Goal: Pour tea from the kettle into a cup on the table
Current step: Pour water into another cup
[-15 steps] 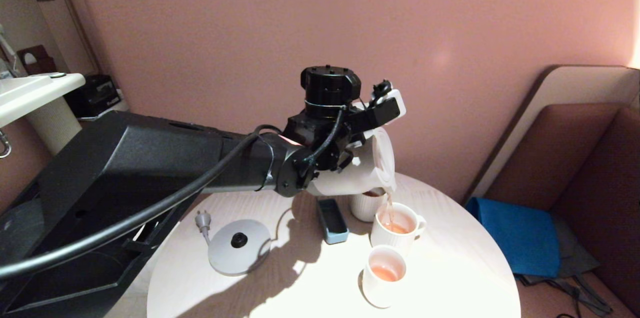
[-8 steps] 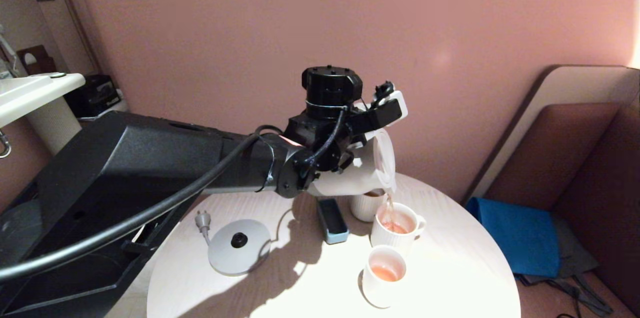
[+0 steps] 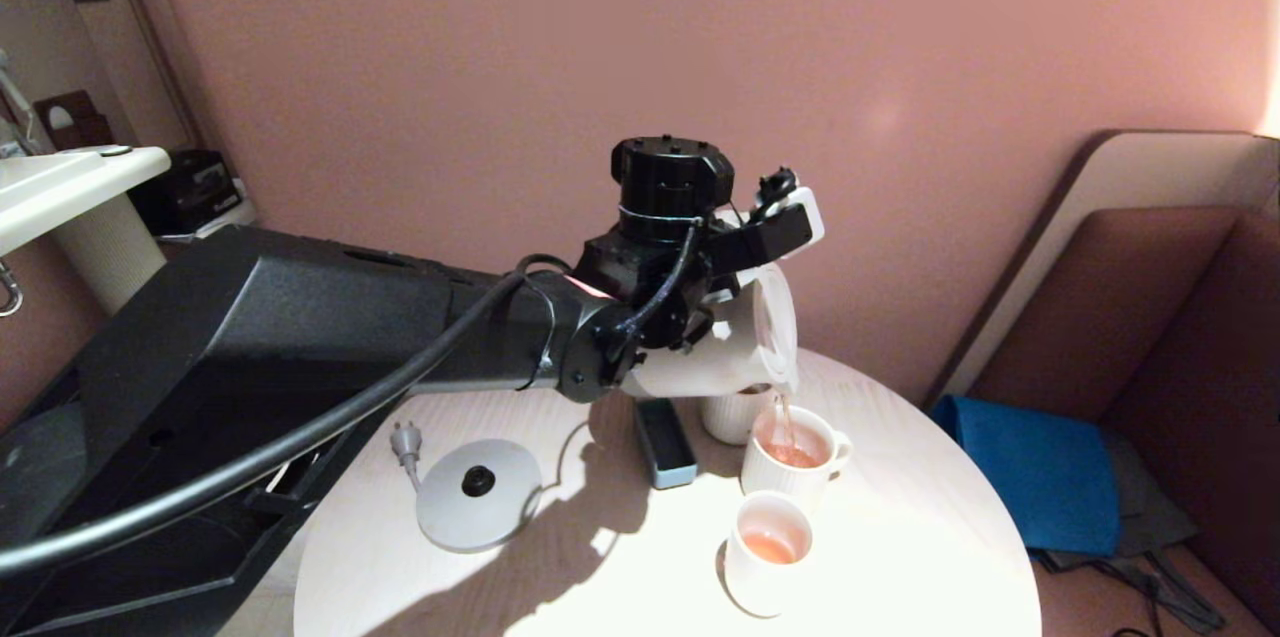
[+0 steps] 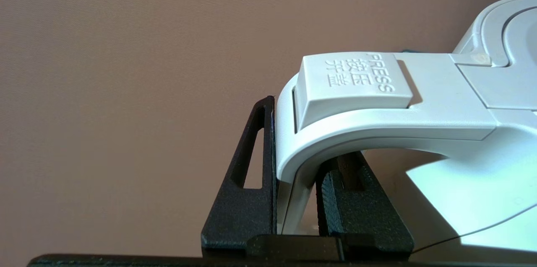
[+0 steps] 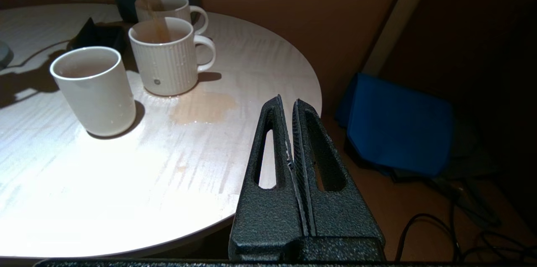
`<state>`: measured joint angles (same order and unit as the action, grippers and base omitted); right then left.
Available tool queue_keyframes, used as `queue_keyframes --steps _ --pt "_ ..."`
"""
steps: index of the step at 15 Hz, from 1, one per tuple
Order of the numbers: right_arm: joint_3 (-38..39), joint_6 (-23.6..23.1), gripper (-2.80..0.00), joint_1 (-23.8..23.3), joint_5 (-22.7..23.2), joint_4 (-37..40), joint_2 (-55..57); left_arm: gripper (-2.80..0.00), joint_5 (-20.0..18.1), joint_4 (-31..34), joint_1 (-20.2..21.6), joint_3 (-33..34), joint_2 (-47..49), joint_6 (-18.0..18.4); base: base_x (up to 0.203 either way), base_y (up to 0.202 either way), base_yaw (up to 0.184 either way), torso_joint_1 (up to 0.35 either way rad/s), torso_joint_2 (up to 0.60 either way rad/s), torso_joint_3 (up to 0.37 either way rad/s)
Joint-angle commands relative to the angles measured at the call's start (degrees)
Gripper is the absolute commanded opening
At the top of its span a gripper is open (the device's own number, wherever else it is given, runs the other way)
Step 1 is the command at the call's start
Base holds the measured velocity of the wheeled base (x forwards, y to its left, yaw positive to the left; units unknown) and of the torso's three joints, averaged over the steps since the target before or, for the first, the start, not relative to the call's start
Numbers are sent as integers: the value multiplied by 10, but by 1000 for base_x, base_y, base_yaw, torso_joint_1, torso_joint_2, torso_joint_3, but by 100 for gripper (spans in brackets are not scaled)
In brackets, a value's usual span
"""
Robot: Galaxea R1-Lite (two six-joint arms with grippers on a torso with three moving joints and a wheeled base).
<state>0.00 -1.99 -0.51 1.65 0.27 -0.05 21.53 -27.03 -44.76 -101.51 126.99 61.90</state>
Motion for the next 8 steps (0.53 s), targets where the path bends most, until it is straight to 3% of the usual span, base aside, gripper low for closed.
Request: queue_keyframes --steps 1,8 --pt "0 0 -280 0 0 0 0 -280 2 -1 -1 1 1 3 0 0 0 0 0 0" --pt "0 0 -280 1 0 0 0 -280 2 -27 -1 24 -6 -2 0 0 0 0 0 0"
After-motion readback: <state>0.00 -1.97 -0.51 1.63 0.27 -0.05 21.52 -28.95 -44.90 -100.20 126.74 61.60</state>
